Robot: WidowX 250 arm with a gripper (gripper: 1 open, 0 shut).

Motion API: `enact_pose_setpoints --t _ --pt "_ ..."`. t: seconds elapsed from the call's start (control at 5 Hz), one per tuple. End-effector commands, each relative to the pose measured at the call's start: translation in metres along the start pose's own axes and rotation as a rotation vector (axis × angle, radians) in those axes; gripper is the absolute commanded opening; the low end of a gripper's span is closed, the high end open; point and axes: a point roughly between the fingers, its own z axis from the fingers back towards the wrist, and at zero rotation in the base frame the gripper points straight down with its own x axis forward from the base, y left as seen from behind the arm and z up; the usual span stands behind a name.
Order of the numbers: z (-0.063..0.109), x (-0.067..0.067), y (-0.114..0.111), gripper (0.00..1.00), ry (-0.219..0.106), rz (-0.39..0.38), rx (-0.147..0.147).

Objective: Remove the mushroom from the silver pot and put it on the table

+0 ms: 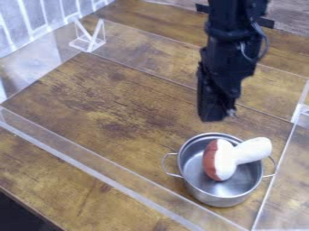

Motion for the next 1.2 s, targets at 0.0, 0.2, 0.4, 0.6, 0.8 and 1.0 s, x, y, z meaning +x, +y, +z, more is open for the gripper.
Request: enact_pose_setpoints --t 0.0,0.2,0.4,0.6,0.8,1.0 --pt "0.007 0.011 -0.016 1.0 -0.078 0.02 0.021" --pt "-0.015 0.013 -0.021 1.0 -0.084 -0.034 0.002" --pt "-0.036 0.015 -0.025 1.0 -0.086 -0.078 -0.014" --pt "-0.04 0.013 -0.023 0.0 -0.084 -0.116 -0.018" --pt "-0.033 0.01 -0.03 0.0 -0.076 -0.073 -0.021" --pt "-0.02 0.007 -0.036 0.0 -0.062 -0.027 -0.02"
